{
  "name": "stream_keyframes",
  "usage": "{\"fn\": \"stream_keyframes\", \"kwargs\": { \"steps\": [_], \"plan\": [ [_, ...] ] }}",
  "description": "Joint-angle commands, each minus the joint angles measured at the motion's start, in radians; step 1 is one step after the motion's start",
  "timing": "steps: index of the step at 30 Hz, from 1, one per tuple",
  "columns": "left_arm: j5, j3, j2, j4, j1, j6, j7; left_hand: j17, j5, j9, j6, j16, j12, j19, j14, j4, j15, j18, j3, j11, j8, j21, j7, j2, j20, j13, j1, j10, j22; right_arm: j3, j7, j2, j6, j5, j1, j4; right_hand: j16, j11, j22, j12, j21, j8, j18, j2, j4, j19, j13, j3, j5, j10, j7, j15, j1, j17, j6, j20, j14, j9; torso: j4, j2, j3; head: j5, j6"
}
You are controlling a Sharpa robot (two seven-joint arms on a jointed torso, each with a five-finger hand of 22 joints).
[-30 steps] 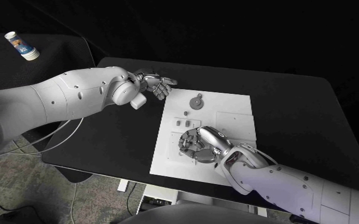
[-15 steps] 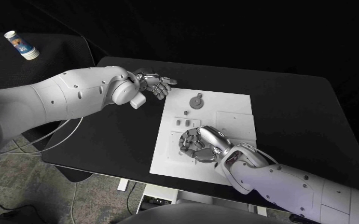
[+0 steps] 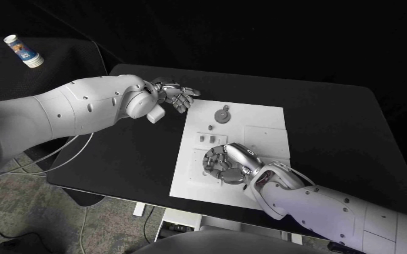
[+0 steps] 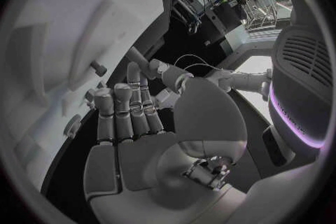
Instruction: Assemble the parts on the task board
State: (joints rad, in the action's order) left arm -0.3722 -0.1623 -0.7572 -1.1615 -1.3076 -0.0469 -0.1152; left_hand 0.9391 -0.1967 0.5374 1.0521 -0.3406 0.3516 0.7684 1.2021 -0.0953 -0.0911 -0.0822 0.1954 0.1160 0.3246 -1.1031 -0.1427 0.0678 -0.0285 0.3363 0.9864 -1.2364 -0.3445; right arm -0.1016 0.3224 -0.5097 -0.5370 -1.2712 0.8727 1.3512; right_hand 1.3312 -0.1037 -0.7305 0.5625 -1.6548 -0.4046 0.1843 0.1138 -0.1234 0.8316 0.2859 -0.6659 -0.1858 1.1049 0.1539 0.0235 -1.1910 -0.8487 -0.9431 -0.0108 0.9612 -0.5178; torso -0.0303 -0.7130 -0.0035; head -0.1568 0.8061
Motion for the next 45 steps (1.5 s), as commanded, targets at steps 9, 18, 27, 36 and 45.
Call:
{"fn": "stream_keyframes", "kwargs": {
  "steps": [9, 18, 27, 36, 45],
  "plan": [
    [-0.009, 0.000, 0.005, 0.001, -0.001, 0.018, 0.000, 0.000, 0.003, -0.001, -0.007, 0.004, -0.006, -0.008, -0.007, -0.004, 0.001, -0.015, 0.004, 0.000, -0.004, 0.007, -0.002, -0.013, 0.000, -0.001, -0.001, 0.006, 0.001, 0.000, 0.006, 0.000, 0.041, 0.014, -0.001, -0.001, -0.038, -0.027, -0.006, -0.075, -0.140, -0.021, 0.068, -0.009, -0.004, -0.006, -0.002, -0.011, -0.002, -0.005, 0.000, 0.010, 0.000, 0.021, 0.017, -0.007, -0.014, -0.062, 0.0000, 0.000, -0.0001, 0.001, 0.001],
    [-0.010, 0.000, 0.005, 0.001, -0.001, 0.022, -0.002, 0.000, 0.003, -0.001, -0.007, 0.004, -0.006, -0.008, -0.007, -0.004, 0.001, -0.015, 0.004, 0.000, -0.004, 0.007, -0.002, -0.014, 0.000, -0.001, 0.000, 0.006, 0.001, 0.000, -0.016, 0.000, 0.045, -0.028, -0.001, -0.003, -0.044, -0.028, -0.008, -0.087, -0.139, -0.024, 0.068, -0.001, -0.006, -0.009, 0.000, -0.008, -0.001, -0.005, 0.000, 0.012, 0.001, 0.025, 0.019, -0.008, -0.018, -0.066, 0.0001, 0.000, -0.0004, 0.001, 0.002],
    [-0.018, 0.000, 0.005, 0.001, -0.001, 0.024, -0.002, 0.000, 0.003, -0.001, -0.007, 0.005, -0.006, -0.009, -0.007, -0.004, 0.001, -0.015, 0.004, 0.000, -0.004, 0.007, -0.002, -0.015, 0.000, -0.001, 0.000, 0.006, 0.001, 0.000, -0.030, 0.007, 0.011, -0.065, -0.001, -0.010, -0.047, -0.027, -0.010, -0.095, -0.140, -0.032, 0.068, 0.005, -0.010, -0.011, 0.002, -0.006, 0.000, 0.002, -0.004, 0.014, -0.002, 0.027, 0.011, -0.008, -0.020, -0.072, -0.0001, 0.000, -0.0006, 0.001, 0.002],
    [-0.019, 0.000, 0.006, 0.002, -0.001, 0.026, -0.006, 0.000, 0.003, -0.001, -0.007, 0.005, -0.006, -0.009, -0.007, -0.004, 0.001, -0.014, 0.004, 0.000, -0.004, 0.007, -0.002, -0.015, 0.000, -0.001, 0.000, 0.006, 0.001, 0.000, -0.030, 0.008, -0.005, -0.056, 0.000, -0.009, -0.046, -0.028, -0.013, -0.111, -0.139, -0.030, 0.067, 0.022, -0.012, -0.014, 0.008, 0.010, 0.002, 0.015, -0.014, 0.019, 0.000, 0.025, 0.022, -0.010, -0.025, -0.075, -0.0005, 0.000, -0.0009, -0.001, 0.001],
    [-0.020, 0.000, 0.006, 0.004, -0.001, 0.027, -0.008, 0.000, 0.003, -0.001, -0.007, 0.005, -0.006, -0.009, -0.007, -0.004, 0.001, -0.014, 0.004, 0.000, -0.004, 0.007, -0.002, -0.016, 0.000, -0.001, 0.000, 0.006, 0.001, 0.000, -0.030, 0.008, -0.007, -0.052, 0.000, -0.008, -0.028, -0.022, -0.020, -0.098, -0.139, -0.023, 0.066, 0.026, -0.014, -0.015, 0.038, 0.046, 0.002, 0.052, -0.030, 0.026, 0.001, 0.010, 0.031, -0.012, -0.040, -0.078, 0.0004, 0.000, -0.0001, -0.002, 0.000]
  ]
}}
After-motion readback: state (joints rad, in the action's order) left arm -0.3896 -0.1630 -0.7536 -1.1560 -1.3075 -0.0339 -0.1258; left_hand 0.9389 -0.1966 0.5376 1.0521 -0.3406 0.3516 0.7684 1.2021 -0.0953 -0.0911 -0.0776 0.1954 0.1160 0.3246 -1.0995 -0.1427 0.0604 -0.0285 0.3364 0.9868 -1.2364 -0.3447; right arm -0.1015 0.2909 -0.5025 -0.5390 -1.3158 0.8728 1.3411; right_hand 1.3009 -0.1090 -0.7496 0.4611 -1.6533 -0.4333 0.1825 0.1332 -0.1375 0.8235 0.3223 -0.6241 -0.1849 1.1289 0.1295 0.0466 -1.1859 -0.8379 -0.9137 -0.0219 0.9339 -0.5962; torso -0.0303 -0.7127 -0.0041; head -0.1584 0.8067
